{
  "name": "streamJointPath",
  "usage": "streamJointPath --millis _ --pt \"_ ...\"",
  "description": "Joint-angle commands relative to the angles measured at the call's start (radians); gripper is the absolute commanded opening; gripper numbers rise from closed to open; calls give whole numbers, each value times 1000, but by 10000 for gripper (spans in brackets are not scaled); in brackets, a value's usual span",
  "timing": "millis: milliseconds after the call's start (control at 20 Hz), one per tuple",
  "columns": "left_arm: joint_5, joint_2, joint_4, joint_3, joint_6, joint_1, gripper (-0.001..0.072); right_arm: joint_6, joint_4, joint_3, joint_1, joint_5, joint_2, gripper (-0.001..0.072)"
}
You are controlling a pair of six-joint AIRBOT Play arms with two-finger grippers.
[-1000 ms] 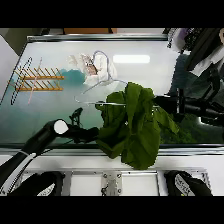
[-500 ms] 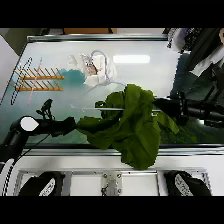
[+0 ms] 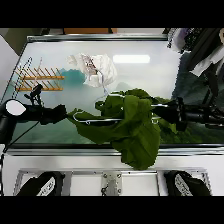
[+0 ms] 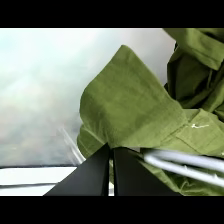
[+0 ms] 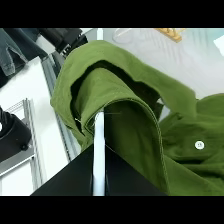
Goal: Fold the clothes and pants, and hang the long-sleeved shirts on hangers.
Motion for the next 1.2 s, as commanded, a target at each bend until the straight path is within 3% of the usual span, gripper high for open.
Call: streamJointPath --millis 0,200,400,550,800,1150 --pt "-69 -24 33 98 29 1 16 6 -22 0 0 -43 1 8" --pt "-172 -24 24 240 46 -7 16 5 -18 0 2 -58 1 8" --pt "-203 -25 25 424 46 -109 16 -9 8 0 39 -26 1 7" --pt "-227 -51 26 587 45 -185 16 -54 14 -1 81 -2 1 6" --pt "-362 -186 33 870 23 -254 16 -176 185 -29 89 -2 1 6" --pt "-402 -309 33 1172 -45 -346 16 -266 293 -75 89 -10 1 6"
